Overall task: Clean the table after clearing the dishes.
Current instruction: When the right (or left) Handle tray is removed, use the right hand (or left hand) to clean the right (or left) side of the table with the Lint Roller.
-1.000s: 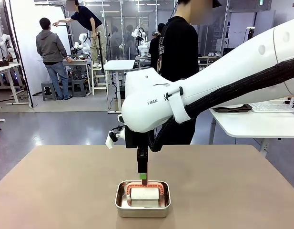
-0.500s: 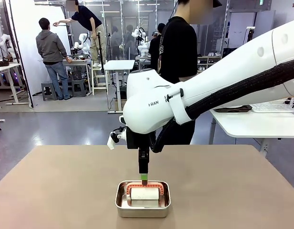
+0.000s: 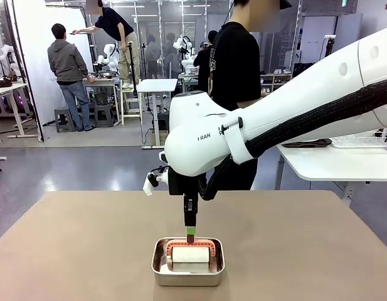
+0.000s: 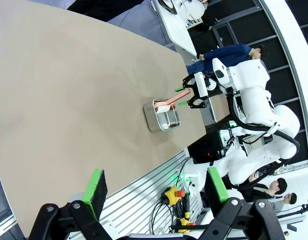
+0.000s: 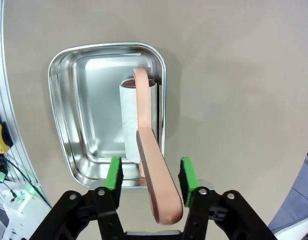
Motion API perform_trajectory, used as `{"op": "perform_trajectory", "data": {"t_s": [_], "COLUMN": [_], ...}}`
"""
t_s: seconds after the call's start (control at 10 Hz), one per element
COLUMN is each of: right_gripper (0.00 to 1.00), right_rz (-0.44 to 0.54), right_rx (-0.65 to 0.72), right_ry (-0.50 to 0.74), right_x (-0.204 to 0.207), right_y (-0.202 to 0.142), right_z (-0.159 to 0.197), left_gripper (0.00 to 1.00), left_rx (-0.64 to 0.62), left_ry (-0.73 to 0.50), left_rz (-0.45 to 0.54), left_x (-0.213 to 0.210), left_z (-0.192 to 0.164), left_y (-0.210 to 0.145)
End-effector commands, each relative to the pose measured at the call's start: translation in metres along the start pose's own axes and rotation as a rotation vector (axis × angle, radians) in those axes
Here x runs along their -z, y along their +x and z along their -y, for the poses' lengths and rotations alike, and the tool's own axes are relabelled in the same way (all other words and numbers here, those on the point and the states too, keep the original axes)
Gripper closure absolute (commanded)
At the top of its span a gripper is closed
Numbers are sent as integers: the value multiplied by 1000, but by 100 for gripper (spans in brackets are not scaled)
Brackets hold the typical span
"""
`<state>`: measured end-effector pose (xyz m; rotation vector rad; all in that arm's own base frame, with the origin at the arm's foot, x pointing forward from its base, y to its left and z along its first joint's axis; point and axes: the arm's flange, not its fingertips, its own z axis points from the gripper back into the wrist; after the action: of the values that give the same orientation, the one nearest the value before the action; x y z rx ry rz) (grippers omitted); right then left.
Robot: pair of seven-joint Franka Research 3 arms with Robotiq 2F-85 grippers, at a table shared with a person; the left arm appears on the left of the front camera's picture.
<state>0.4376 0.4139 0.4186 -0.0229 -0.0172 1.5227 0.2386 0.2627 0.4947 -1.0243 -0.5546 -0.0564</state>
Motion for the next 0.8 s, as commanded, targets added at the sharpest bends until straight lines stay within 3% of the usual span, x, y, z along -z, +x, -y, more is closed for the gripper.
{"op": "perform_trajectory", "data": {"t_s": [0.0, 0.1, 0.2, 0.3, 0.4, 0.5, 0.7], "right_gripper": [55, 80, 75, 100, 95, 100, 100], "right_rz": [18, 20, 20, 15, 10, 9, 4], "right_rx": [16, 14, 9, 2, 3, 7, 14], "right_ry": [-13, -12, -11, -7, -5, -3, 0], "right_x": [6, 5, 3, 3, 3, 4, 2], "right_y": [-3, -3, -2, -1, 0, 0, -1], "right_z": [-5, -5, -6, -6, -6, -6, -6], "left_gripper": [0, 0, 0, 0, 0, 0, 0], "left_rx": [10, 10, 10, 10, 10, 10, 10], "left_ry": [-15, -15, -15, -15, -15, -15, -15], "left_rz": [14, 14, 14, 14, 14, 14, 14], "left_x": [-2, -2, -2, -2, -2, -2, -2], "left_z": [1, 1, 1, 1, 1, 1, 1], "left_y": [0, 0, 0, 0, 0, 0, 0]}}
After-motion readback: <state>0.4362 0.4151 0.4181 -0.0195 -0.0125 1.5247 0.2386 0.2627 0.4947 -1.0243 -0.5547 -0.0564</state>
